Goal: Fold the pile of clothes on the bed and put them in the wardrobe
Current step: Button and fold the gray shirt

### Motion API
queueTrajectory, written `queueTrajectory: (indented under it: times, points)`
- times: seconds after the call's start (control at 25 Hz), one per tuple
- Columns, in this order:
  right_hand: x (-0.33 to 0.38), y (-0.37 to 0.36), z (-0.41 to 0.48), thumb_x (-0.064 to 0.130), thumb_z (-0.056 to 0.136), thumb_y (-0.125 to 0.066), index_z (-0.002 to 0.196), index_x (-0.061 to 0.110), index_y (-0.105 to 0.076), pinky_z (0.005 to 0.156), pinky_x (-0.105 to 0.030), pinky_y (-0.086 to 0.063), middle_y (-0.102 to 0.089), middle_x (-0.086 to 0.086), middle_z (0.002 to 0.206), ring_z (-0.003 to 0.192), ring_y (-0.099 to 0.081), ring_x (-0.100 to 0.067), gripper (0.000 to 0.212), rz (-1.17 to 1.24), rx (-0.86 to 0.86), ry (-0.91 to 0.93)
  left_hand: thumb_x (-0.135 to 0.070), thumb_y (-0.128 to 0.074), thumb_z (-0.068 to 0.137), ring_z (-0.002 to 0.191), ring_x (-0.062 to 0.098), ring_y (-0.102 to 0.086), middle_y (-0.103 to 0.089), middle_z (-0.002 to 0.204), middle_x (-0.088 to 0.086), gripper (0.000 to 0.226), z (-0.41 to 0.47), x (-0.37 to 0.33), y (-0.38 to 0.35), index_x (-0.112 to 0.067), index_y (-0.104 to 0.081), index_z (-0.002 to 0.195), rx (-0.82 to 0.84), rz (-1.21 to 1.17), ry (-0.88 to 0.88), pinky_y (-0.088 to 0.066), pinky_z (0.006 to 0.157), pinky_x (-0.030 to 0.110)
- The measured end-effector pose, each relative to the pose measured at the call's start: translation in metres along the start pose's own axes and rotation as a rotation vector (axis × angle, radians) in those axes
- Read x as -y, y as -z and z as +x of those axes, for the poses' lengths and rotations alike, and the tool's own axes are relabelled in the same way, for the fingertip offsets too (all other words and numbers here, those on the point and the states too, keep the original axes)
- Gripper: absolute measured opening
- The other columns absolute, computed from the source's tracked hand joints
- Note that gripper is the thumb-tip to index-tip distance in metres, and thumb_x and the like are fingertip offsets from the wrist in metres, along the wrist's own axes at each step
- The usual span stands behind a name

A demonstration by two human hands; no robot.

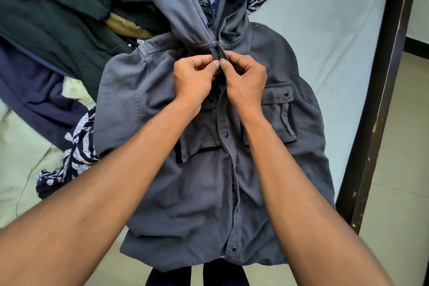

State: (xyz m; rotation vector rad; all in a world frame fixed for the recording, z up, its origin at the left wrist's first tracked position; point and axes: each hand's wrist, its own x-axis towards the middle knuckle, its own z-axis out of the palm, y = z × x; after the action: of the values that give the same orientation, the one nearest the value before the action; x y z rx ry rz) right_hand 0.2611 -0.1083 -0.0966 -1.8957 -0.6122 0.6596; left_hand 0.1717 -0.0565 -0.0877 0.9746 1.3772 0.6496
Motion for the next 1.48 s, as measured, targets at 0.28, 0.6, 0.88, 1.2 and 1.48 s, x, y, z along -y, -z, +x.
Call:
queueTrajectory:
  times: [0.28, 0.6, 0.88, 1.2, 1.48]
  points:
    - [-0.012, -0.001, -0.001, 0.010, 0.087, -0.076, 0.107, 0.013, -0.080, 0.095, -0.032, -0.057, -0.078, 0.006, 0.100, 0.098, -0.072, -0.006, 0.021, 0.000, 0.010, -0.048, -0.010, -0.073, 0.090, 0.066, 0.003, -0.066, -0.075, 0.075, -0.001, 0.009, 0.002, 0.004, -0.003, -0.017, -0.077, 0.086, -0.027, 0.004, 0.021, -0.056, 0.068, 0.022]
    - [-0.013, -0.003, 0.002, 0.007, 0.086, -0.076, 0.110, 0.014, -0.079, 0.096, -0.024, -0.055, -0.076, 0.012, 0.102, 0.101, -0.071, -0.002, 0.025, 0.049, 0.045, -0.068, -0.013, -0.076, 0.088, 0.087, 0.013, -0.074, -0.076, 0.078, -0.008, 0.023, 0.006, 0.002, -0.003, -0.031, -0.073, 0.074, -0.023, 0.006, 0.029, -0.061, 0.083, 0.032]
    - [-0.012, -0.008, 0.006, 0.016, 0.085, -0.076, 0.102, 0.019, -0.082, 0.087, -0.026, -0.056, -0.078, 0.010, 0.097, 0.095, -0.070, -0.001, 0.018, -0.133, 0.132, -0.017, -0.014, -0.073, 0.090, 0.082, 0.008, -0.070, -0.076, 0.078, -0.007, 0.011, 0.013, 0.009, 0.001, -0.021, -0.078, 0.082, 0.010, -0.053, 0.088, -0.060, 0.080, 0.027]
    - [-0.016, -0.023, 0.017, 0.026, 0.083, -0.065, 0.081, 0.019, -0.080, 0.068, -0.033, -0.049, -0.068, 0.007, 0.083, 0.083, -0.065, -0.017, 0.017, -0.456, 0.232, 0.034, -0.022, -0.078, 0.087, 0.084, 0.015, -0.072, -0.078, 0.082, 0.003, 0.013, 0.030, 0.024, 0.006, -0.020, -0.080, 0.074, 0.032, -0.083, 0.151, -0.061, 0.085, 0.033]
    - [-0.020, -0.039, 0.014, 0.038, 0.094, -0.057, 0.079, 0.014, -0.068, 0.066, -0.034, -0.045, -0.058, 0.007, 0.080, 0.082, -0.062, -0.021, 0.031, -0.620, 0.188, 0.032, -0.016, -0.072, 0.092, 0.087, 0.015, -0.074, -0.078, 0.089, 0.006, 0.012, 0.040, 0.031, 0.011, -0.013, -0.080, 0.082, 0.025, -0.085, 0.190, -0.060, 0.080, 0.030]
